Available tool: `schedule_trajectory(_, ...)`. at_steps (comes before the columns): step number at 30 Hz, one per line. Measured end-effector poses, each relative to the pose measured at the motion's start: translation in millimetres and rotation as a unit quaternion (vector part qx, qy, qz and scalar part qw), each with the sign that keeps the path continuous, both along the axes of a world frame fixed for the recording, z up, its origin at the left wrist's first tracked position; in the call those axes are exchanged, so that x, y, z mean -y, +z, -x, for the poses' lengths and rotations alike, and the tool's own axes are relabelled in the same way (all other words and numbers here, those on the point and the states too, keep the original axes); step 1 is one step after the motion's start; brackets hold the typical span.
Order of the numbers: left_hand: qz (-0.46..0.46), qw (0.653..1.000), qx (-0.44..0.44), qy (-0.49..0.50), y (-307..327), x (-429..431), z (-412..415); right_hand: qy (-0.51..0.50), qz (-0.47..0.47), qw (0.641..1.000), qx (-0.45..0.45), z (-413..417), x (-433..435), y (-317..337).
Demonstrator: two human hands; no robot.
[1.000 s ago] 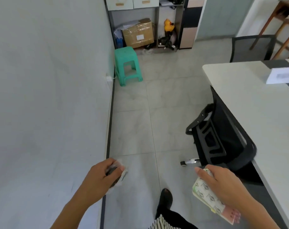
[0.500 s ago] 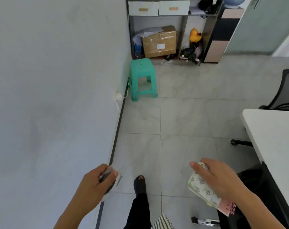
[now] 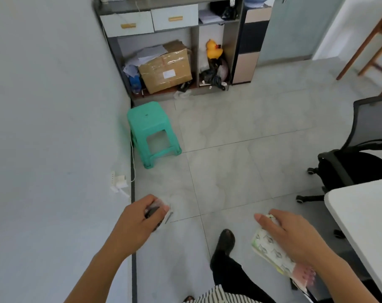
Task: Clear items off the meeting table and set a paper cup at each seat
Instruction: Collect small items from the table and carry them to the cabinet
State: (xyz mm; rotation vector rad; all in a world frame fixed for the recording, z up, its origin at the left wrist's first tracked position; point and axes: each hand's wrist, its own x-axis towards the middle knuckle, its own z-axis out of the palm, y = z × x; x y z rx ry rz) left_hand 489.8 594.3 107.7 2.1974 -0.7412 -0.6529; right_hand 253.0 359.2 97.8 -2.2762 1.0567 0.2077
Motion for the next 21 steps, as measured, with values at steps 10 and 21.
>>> schedule_trajectory(10,-0.013,1.000,0.014,0.016,-9,188,-178,0.031,0.046,0.998,-0.041,-194,221,-6)
schedule_trajectory(21,-0.008,0.993,-0.003,0.117,-24,302,-376,0.130,0.058,0.990,-0.018,-445,368,0)
